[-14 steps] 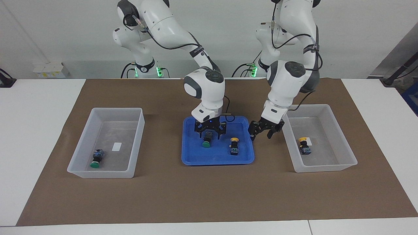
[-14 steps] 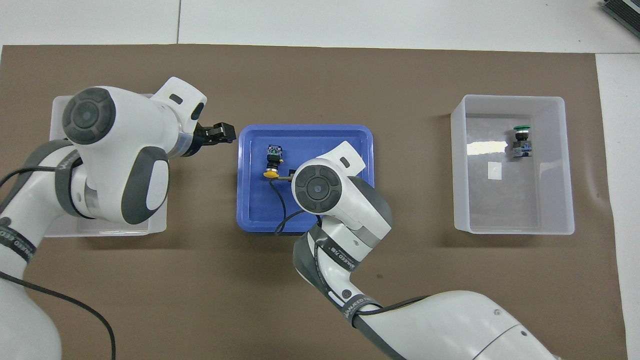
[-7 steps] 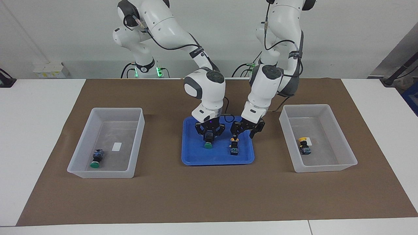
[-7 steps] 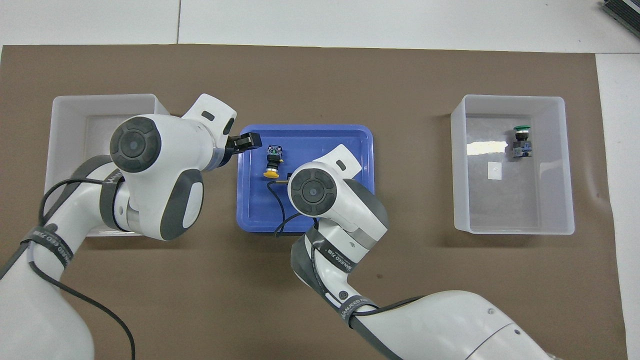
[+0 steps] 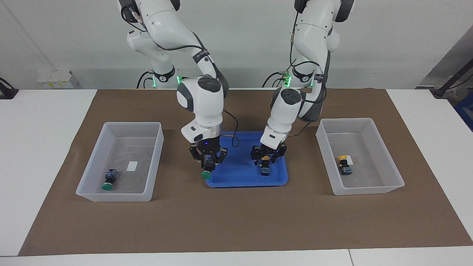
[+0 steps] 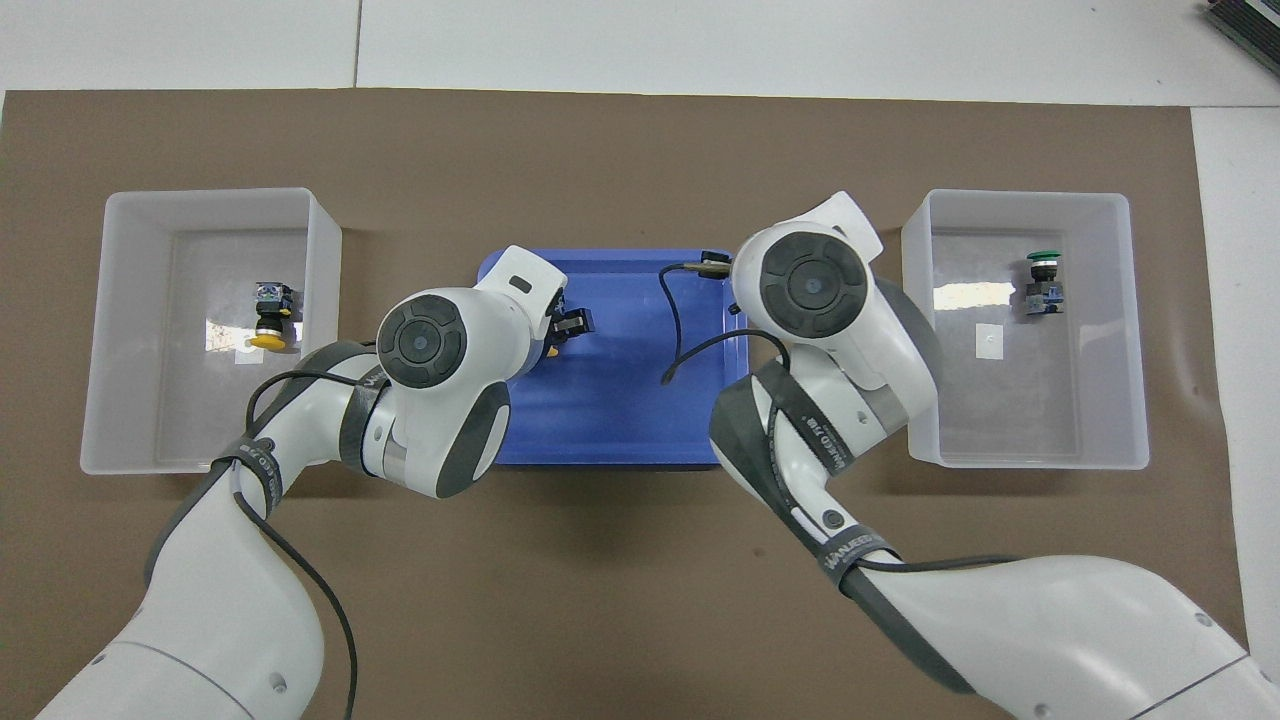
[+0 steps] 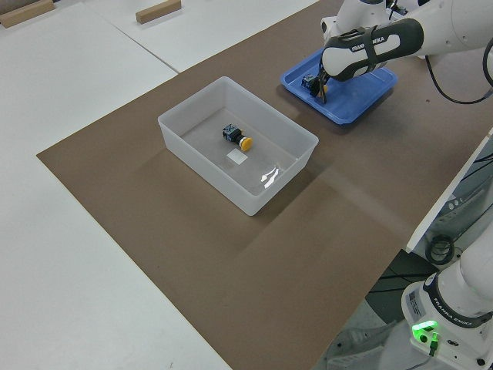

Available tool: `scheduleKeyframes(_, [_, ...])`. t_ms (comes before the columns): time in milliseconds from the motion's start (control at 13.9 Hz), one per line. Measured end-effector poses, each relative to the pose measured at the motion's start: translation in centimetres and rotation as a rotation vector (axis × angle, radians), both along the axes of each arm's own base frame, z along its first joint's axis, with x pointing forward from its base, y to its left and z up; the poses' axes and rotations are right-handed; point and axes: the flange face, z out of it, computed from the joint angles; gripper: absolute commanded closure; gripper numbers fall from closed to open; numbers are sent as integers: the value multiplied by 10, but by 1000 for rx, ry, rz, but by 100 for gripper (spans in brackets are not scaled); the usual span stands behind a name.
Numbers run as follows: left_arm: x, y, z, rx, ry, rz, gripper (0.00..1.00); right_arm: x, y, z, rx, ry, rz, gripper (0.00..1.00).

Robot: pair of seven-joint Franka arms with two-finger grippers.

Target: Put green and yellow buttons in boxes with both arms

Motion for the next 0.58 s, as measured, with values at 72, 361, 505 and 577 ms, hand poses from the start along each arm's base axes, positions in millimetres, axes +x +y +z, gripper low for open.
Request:
scheduleKeyframes(72, [0, 0, 0, 0, 0, 0, 84, 6, -22, 11, -12, -2, -4, 100])
scheduleKeyframes(361, [0, -1, 0, -1, 0, 1, 100, 21, -96, 45, -56, -18, 26, 100])
scheduleKeyframes(505, [1, -1, 3, -2, -3, 1, 100, 20, -121, 47, -78, -1, 42, 100])
scheduleKeyframes(577, [3, -1, 7, -2, -2, 2, 100, 18, -132, 45, -89, 11, 54, 100])
